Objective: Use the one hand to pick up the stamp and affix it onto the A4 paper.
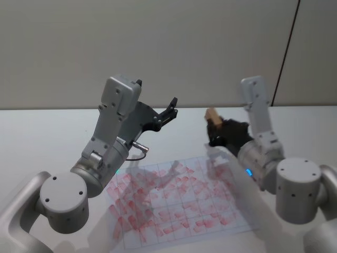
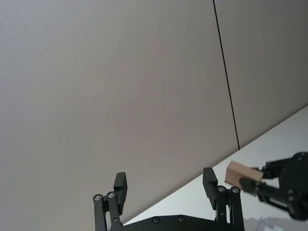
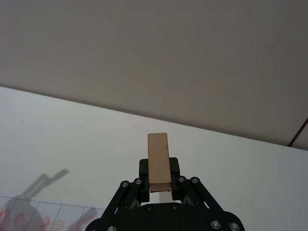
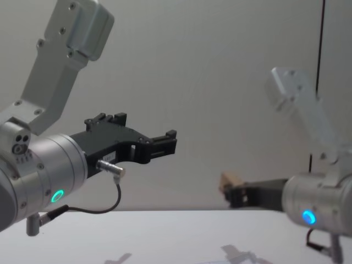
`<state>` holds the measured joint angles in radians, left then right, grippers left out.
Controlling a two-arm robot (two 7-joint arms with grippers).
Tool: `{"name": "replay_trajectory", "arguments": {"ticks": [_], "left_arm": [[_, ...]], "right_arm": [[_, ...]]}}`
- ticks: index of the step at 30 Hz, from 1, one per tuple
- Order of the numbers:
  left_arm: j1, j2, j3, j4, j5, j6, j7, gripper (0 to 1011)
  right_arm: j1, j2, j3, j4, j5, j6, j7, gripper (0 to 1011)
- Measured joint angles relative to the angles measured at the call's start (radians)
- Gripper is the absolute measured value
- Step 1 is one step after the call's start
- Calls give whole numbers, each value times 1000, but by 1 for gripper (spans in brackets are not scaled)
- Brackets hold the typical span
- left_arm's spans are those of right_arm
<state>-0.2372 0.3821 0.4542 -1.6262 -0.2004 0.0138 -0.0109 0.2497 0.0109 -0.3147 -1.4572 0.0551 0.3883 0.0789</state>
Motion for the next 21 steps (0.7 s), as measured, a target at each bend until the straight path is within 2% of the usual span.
{"name": "replay_trajectory", "arguments": {"ticks": [8,21], "left_arm": [[0,0,0,0,0,0,0,1001],[0,0,0,0,0,0,0,1001]], "right_arm": [[-25,24,32,-62,35,7,-53,219],[-114,83,72,-138,75,61,-102,219]]}}
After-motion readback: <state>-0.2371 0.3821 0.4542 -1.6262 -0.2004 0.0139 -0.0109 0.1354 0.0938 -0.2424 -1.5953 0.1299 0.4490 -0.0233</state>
